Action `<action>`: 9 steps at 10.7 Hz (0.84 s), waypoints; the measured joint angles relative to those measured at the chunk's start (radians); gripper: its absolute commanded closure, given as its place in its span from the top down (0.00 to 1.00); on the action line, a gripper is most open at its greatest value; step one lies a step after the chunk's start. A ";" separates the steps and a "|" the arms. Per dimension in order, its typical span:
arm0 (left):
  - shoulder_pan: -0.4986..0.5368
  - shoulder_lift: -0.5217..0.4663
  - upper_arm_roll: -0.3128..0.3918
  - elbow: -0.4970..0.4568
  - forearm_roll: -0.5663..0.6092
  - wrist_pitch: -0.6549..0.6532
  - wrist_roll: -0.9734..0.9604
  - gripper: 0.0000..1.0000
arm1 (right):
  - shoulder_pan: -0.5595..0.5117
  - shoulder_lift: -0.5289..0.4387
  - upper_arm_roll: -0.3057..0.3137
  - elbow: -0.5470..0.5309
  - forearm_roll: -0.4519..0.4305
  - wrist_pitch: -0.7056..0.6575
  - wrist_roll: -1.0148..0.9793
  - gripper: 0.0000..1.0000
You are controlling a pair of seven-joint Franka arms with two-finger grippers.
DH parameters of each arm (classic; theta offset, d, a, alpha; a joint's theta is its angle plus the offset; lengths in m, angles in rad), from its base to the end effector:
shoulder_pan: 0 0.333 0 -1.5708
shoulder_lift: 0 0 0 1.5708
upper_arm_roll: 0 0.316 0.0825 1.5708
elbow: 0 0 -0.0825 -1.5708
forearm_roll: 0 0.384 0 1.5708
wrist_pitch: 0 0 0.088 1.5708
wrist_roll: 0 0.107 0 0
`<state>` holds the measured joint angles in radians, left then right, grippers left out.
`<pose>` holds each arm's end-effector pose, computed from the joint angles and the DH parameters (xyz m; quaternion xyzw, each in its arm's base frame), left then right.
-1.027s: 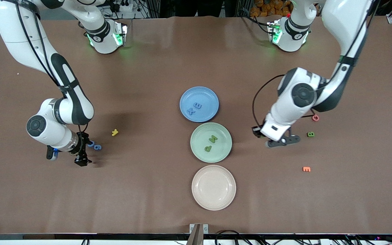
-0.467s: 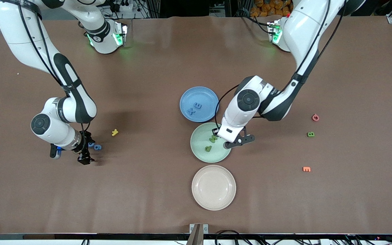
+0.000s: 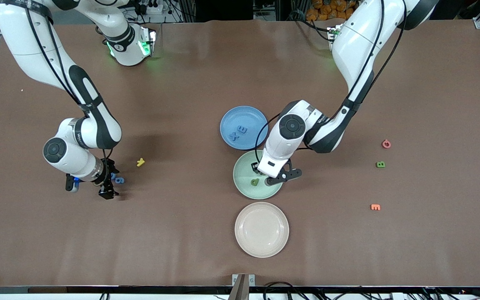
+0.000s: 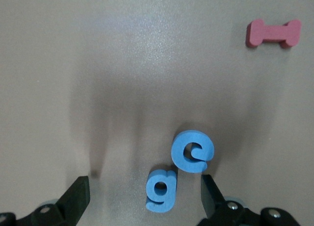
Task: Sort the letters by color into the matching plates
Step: 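Release the n on the green plate while the right gripper grasps g, then reach the left gripper to the green B while the right gripper holds g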
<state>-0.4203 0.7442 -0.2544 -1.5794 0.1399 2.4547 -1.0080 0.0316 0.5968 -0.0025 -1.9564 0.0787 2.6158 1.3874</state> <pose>0.5753 -0.4241 0.2259 0.9844 0.1538 0.0267 0.0817 0.6218 0.0164 0.1731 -0.7563 0.6532 -0.0107 0.0356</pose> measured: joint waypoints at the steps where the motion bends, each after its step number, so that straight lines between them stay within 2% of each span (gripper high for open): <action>1: 0.001 0.000 0.001 0.006 0.000 0.001 0.000 1.00 | 0.002 0.000 0.000 -0.004 0.000 0.004 0.000 0.88; 3: 0.007 -0.008 0.009 0.020 0.006 0.001 0.000 1.00 | 0.004 0.000 0.001 -0.012 0.000 0.011 0.000 0.69; 4: 0.019 -0.019 0.014 0.024 0.025 -0.012 0.000 1.00 | 0.004 0.000 0.001 -0.016 0.000 0.013 -0.001 0.64; 6: 0.063 -0.081 0.017 0.028 0.054 -0.126 0.055 1.00 | 0.005 -0.010 0.001 -0.024 0.000 0.013 -0.002 0.57; 7: 0.099 -0.124 0.018 0.023 0.057 -0.198 0.144 1.00 | 0.005 -0.016 0.001 -0.028 0.000 0.013 -0.009 0.57; 9: 0.209 -0.224 0.017 -0.057 0.060 -0.260 0.369 1.00 | 0.006 -0.023 0.002 -0.040 0.000 0.015 -0.033 0.52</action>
<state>-0.2109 0.5201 -0.2374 -1.6366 0.1996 2.1949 -0.6389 0.0376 0.5733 -0.0004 -1.9969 0.0785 2.6308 1.3543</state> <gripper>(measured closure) 0.000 0.423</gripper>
